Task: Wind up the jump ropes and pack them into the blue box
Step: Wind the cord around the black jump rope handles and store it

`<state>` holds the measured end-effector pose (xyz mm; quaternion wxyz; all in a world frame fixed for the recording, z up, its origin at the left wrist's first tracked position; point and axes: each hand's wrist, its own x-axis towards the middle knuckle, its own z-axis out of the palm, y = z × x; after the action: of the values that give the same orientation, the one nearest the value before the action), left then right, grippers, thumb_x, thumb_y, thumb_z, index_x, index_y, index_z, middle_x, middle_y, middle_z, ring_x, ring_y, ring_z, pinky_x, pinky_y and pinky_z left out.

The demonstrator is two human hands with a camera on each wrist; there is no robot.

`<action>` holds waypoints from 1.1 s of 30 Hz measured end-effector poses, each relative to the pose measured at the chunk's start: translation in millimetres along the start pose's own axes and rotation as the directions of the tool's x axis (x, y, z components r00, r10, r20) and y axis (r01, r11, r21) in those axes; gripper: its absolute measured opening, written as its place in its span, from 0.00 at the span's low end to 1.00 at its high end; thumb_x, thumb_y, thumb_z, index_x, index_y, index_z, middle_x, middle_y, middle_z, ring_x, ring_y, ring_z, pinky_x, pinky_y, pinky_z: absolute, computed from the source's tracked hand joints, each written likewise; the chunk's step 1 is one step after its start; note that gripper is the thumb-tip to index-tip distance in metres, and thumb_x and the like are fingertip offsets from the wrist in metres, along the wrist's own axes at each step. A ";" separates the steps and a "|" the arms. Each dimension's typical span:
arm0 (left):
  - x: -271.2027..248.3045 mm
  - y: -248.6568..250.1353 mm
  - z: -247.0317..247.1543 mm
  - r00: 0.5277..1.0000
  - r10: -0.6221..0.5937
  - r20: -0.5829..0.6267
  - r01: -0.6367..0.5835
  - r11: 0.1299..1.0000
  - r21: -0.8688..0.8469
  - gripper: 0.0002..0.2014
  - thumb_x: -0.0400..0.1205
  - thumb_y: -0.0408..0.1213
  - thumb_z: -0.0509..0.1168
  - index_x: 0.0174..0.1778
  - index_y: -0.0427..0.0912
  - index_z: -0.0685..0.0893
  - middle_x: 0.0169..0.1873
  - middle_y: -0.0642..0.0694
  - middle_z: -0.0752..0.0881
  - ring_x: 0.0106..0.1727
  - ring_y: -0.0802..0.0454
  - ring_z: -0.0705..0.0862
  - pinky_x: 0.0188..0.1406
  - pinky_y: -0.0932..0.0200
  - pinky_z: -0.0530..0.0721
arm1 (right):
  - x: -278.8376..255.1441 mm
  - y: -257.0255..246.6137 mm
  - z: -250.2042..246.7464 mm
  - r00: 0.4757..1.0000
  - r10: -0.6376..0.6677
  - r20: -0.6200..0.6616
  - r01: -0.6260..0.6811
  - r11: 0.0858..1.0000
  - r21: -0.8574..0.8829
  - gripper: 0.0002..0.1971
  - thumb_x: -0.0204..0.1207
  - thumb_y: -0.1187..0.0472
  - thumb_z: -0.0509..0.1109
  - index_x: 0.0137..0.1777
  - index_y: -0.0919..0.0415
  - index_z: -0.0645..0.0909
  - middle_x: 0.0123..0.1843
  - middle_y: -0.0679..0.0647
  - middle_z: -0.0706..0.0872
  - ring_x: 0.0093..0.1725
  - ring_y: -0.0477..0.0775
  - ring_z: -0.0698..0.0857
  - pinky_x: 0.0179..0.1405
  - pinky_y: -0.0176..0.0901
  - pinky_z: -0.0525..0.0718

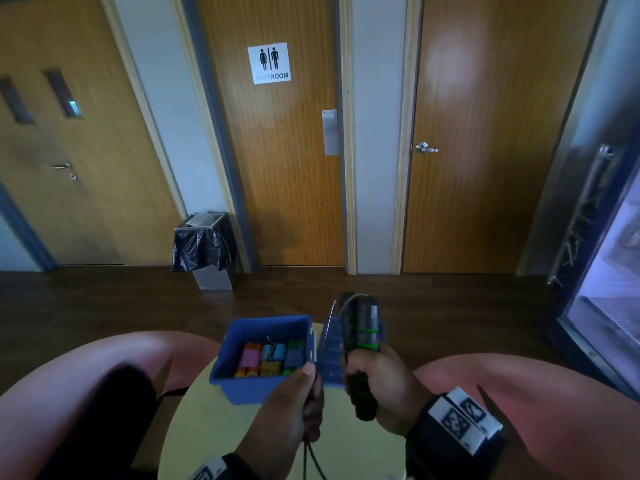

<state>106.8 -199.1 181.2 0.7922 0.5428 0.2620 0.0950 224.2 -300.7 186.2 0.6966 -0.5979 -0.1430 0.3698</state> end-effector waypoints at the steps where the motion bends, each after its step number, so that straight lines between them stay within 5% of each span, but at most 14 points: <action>1: -0.1 -0.1 4.2 1.000 -0.020 0.004 0.020 1.000 -0.023 0.20 0.88 0.47 0.54 0.32 0.40 0.71 0.23 0.45 0.61 0.21 0.52 0.58 0.22 0.60 0.61 | -1.5 -1.7 1.0 1.000 0.014 0.020 -0.015 0.997 0.077 0.14 0.52 0.66 0.69 0.41 0.64 0.76 0.34 0.63 0.70 0.30 0.58 0.69 0.32 0.51 0.65; 5: -0.3 4.5 10.6 0.988 -0.135 0.073 0.145 0.979 -0.140 0.19 0.86 0.50 0.58 0.36 0.39 0.74 0.25 0.41 0.68 0.23 0.47 0.67 0.27 0.56 0.69 | -6.1 -5.9 4.5 0.991 0.009 0.134 -0.040 0.972 0.231 0.08 0.51 0.64 0.69 0.32 0.64 0.81 0.32 0.65 0.75 0.28 0.60 0.75 0.32 0.51 0.70; 10: -4.3 13.3 7.7 0.956 -0.163 0.243 0.217 0.952 -0.217 0.14 0.78 0.49 0.67 0.37 0.40 0.78 0.31 0.39 0.74 0.25 0.44 0.73 0.30 0.52 0.79 | -9.0 -10.6 4.9 0.970 -0.029 0.240 -0.059 0.934 0.351 0.16 0.56 0.62 0.68 0.43 0.66 0.72 0.33 0.68 0.75 0.22 0.62 0.75 0.25 0.49 0.72; 16: -4.8 17.6 9.1 0.968 -0.066 0.243 0.084 0.994 -0.066 0.13 0.74 0.43 0.73 0.34 0.40 0.77 0.26 0.38 0.71 0.21 0.47 0.67 0.28 0.55 0.70 | -14.1 -21.8 7.3 0.980 -0.103 0.169 0.027 0.915 0.403 0.07 0.55 0.64 0.66 0.31 0.64 0.83 0.31 0.66 0.75 0.29 0.63 0.76 0.34 0.53 0.73; 20: -5.9 16.0 8.2 0.979 0.055 0.195 -0.058 0.998 0.008 0.18 0.68 0.52 0.74 0.28 0.42 0.78 0.20 0.40 0.68 0.17 0.49 0.65 0.23 0.57 0.70 | -17.6 -22.3 9.6 0.970 -0.044 0.239 -0.058 0.914 0.402 0.19 0.52 0.61 0.69 0.43 0.71 0.77 0.34 0.68 0.76 0.34 0.65 0.78 0.39 0.53 0.77; 24: -11.1 13.7 8.1 0.975 0.177 0.138 -0.191 0.977 0.093 0.21 0.64 0.58 0.72 0.25 0.43 0.77 0.17 0.41 0.67 0.16 0.49 0.65 0.20 0.59 0.74 | -23.5 -25.0 12.1 0.969 -0.040 0.246 -0.085 0.876 0.476 0.17 0.53 0.62 0.66 0.44 0.68 0.78 0.36 0.63 0.78 0.33 0.61 0.80 0.35 0.48 0.78; 29: -19.7 11.4 8.2 0.972 0.215 0.094 -0.226 0.966 0.127 0.19 0.75 0.47 0.75 0.22 0.42 0.81 0.17 0.37 0.72 0.17 0.47 0.70 0.25 0.55 0.81 | -24.3 -27.8 20.0 0.966 -0.096 0.240 -0.069 0.800 0.596 0.13 0.54 0.64 0.65 0.41 0.64 0.78 0.35 0.59 0.76 0.32 0.58 0.78 0.37 0.49 0.75; 33: -27.5 9.9 6.8 0.976 0.208 0.070 -0.217 0.962 0.168 0.17 0.72 0.46 0.66 0.21 0.41 0.82 0.19 0.36 0.74 0.20 0.45 0.73 0.29 0.53 0.83 | -22.4 -30.6 24.8 0.947 -0.187 0.260 -0.034 0.748 0.663 0.18 0.53 0.62 0.68 0.45 0.63 0.75 0.38 0.60 0.74 0.36 0.59 0.75 0.41 0.52 0.75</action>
<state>88.5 -212.6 200.7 0.7333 0.6375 0.1889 0.1419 203.5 -298.4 226.5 0.8457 -0.2416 -0.1353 0.4563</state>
